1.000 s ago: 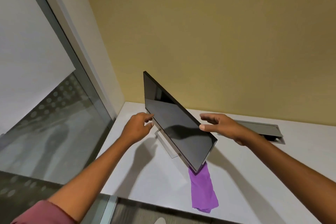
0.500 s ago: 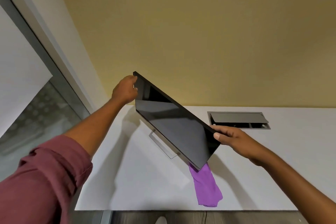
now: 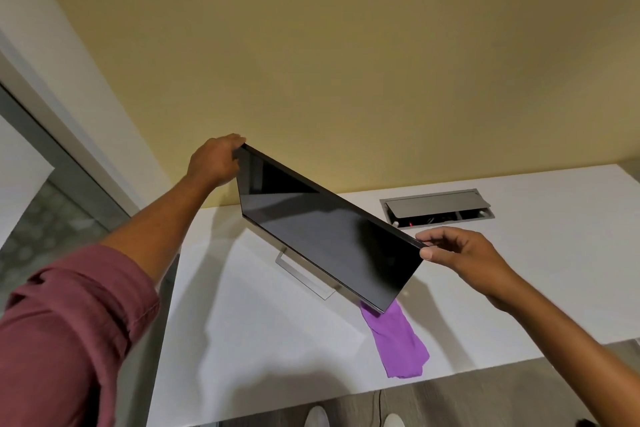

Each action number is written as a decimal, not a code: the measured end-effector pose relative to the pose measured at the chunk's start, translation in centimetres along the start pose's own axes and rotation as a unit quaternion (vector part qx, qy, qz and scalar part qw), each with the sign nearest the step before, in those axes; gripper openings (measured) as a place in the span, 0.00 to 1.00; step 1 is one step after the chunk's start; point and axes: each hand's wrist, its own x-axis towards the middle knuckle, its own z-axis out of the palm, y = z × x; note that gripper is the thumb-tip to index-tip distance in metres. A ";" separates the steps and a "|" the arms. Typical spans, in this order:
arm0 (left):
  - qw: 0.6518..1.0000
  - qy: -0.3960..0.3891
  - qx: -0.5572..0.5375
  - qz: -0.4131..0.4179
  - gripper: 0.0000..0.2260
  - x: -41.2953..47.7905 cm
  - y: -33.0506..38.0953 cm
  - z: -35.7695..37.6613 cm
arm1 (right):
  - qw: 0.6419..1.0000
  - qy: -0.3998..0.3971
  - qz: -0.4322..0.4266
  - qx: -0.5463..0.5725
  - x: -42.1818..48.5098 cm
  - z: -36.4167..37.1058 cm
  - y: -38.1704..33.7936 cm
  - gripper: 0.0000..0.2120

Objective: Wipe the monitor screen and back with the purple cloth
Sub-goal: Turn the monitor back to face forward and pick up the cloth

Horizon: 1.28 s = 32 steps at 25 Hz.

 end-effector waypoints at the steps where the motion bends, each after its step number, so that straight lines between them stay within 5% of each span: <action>1: 1.000 0.002 0.000 0.003 0.27 -0.2 0.1 -0.1 | 1.000 0.010 0.002 0.000 0.1 -0.1 0.1 0.11; 14: 0.996 0.090 -0.018 -0.021 0.12 -3.2 -0.1 -1.1 | 0.992 0.122 0.003 0.038 3.6 -2.6 -0.1 0.05; 32: 0.993 0.051 0.020 -0.107 0.08 -8.0 2.6 -3.5 | 0.990 0.121 0.004 0.074 10.5 -5.8 -1.0 0.04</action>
